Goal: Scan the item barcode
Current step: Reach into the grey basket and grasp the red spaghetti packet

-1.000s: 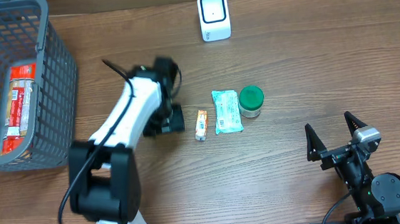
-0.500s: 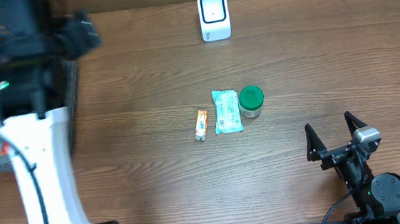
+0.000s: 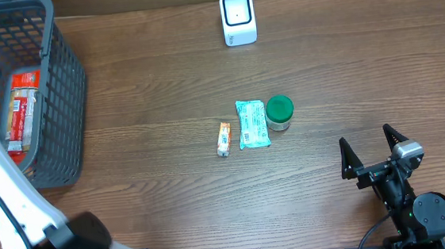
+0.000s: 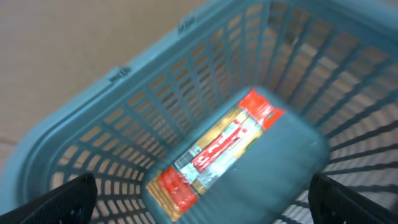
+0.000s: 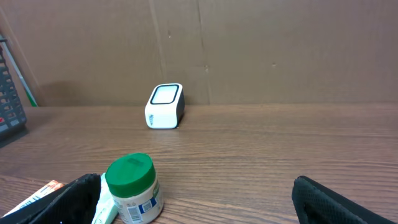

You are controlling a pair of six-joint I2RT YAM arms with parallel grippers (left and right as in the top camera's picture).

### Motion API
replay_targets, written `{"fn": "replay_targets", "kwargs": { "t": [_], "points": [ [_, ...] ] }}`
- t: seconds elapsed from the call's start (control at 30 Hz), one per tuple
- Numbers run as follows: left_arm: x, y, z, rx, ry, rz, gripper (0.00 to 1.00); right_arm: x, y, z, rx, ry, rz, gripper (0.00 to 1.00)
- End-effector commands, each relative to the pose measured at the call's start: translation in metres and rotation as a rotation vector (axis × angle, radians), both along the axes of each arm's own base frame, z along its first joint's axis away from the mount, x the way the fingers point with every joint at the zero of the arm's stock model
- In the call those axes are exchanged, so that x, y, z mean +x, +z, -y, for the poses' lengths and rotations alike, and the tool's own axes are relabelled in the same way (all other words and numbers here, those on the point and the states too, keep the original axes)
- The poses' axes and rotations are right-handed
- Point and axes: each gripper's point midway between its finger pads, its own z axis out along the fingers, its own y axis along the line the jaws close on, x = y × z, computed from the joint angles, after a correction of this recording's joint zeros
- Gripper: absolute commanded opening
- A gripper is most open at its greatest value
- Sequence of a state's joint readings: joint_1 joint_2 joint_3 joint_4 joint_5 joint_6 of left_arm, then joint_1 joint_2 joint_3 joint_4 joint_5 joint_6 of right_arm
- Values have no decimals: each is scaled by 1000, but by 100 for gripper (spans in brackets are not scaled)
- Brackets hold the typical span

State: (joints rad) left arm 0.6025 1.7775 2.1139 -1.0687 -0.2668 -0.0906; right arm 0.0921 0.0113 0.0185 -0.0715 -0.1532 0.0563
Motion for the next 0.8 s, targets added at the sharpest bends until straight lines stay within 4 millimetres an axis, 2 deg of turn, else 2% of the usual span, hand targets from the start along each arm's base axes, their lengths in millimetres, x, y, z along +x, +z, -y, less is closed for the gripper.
{"fn": "replay_targets", "kwargs": {
  "t": [0.0,0.1,0.2,0.3,0.4,0.5,0.67,0.77],
  "points": [
    [15,-50,-23,-75,-91,-93,100,0,-2,-1,3,4,0,100],
    [16,-94,-45,-121,-86,-180,100,0,-2,-1,2,4,1,100],
    [21,-139,-59,-174,-117,-255,100,0,-2,-1,2,4,1,100],
    [31,-182,-62,-234,-190,-304,100,0,-2,-1,2,4,1,100],
    [39,-217,-64,-256,-254,-356,100,0,-2,-1,2,4,1,100],
    [46,-240,-67,-255,-298,-388,100,0,-2,-1,3,4,0,100],
    [55,-262,-76,-238,-334,-398,100,0,-2,-1,2,4,1,100],
    [64,-277,-70,-260,-401,-383,100,0,-2,-1,3,4,0,100]
  ]
}}
